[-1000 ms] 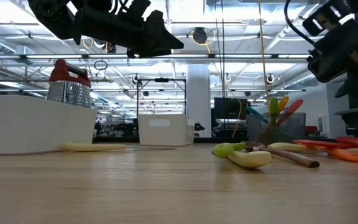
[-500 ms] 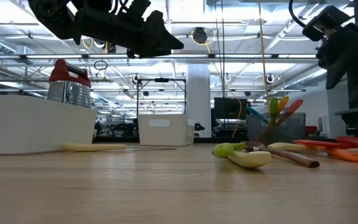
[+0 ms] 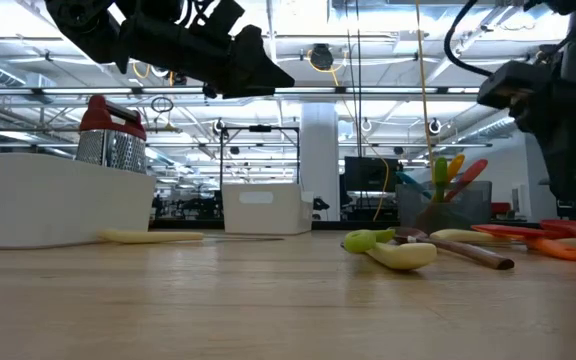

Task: Pick & Place Kitchen Items
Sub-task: Put the red serving spoon into the top white bin

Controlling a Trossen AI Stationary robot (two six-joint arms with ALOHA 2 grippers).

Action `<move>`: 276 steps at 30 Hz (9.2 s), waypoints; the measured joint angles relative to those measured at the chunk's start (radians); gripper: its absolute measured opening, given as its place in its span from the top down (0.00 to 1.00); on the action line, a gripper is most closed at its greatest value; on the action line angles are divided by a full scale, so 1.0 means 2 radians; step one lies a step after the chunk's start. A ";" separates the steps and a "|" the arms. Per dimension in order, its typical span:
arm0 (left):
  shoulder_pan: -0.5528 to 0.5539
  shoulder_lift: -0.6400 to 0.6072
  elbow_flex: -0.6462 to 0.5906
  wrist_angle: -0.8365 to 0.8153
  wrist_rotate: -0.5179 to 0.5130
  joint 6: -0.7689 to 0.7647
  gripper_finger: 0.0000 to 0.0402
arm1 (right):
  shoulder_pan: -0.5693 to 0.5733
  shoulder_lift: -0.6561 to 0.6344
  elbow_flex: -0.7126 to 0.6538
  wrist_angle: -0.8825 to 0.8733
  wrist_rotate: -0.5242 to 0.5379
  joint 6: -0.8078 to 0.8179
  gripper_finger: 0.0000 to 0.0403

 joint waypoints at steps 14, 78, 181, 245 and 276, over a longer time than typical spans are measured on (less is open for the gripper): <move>0.001 0.000 0.000 0.001 0.000 0.030 0.23 | 0.001 0.030 0.000 -0.044 0.002 0.036 0.58; 0.001 0.000 0.000 0.001 0.000 0.035 0.23 | -0.026 0.063 0.000 -0.027 0.038 0.007 0.58; -0.005 0.000 0.000 0.005 0.006 -0.051 0.23 | -0.032 -0.123 -0.061 0.169 0.075 -0.073 0.95; -0.036 0.000 0.000 0.124 0.017 -0.433 0.23 | -0.400 0.091 0.106 0.601 -0.274 -0.544 0.96; -0.047 0.015 0.056 0.039 -0.011 -0.566 0.23 | -0.396 0.101 0.106 0.602 -0.221 -0.543 0.96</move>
